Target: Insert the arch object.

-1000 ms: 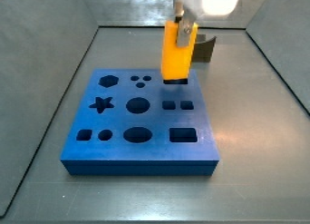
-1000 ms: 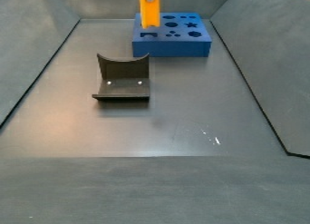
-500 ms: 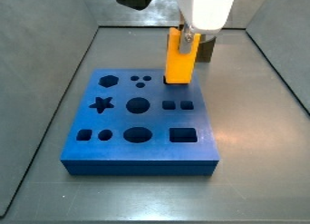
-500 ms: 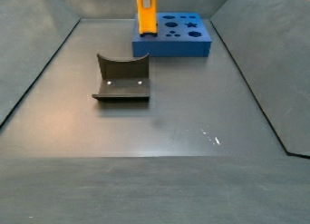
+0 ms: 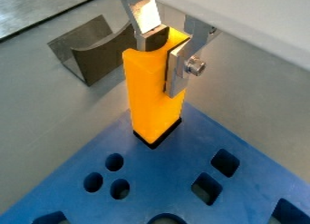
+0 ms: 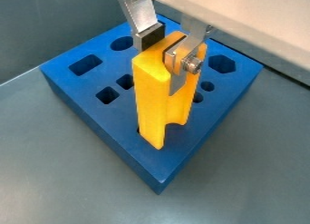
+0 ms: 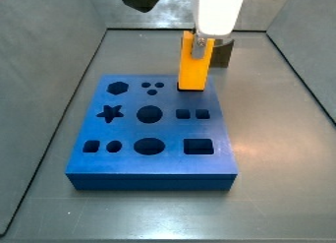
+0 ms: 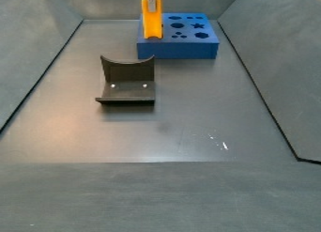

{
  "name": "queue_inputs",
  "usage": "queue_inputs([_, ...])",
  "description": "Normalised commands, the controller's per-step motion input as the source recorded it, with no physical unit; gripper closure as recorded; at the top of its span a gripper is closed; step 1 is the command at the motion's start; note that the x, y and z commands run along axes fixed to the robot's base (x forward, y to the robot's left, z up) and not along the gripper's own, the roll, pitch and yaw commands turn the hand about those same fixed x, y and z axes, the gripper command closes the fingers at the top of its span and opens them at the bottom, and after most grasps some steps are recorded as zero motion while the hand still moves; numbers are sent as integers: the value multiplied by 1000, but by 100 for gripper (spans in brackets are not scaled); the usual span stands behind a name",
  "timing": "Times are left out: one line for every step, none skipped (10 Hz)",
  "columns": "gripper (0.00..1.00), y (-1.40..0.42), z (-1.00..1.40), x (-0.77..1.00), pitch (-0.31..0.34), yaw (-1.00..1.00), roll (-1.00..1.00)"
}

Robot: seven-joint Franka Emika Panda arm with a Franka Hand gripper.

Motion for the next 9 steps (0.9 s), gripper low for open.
queue_inputs([100, -29, -260, 0, -31, 0, -60])
queue_inputs([100, -94, -243, 0, -44, 17, -13])
queue_inputs([100, -91, -183, 0, -33, 131, 0])
queue_inputs([100, -100, -51, 0, 0, 169, 44])
queue_inputs([100, -100, -143, 37, 0, 140, 21])
queue_inputs([100, -3, -254, 89, 0, 37, 0])
queue_inputs([100, 0, -320, 74, -14, -3, 0])
queue_inputs([100, 0, -337, 29, 0, -326, 0])
queue_inputs([100, 6, -323, 9, 0, -569, 3])
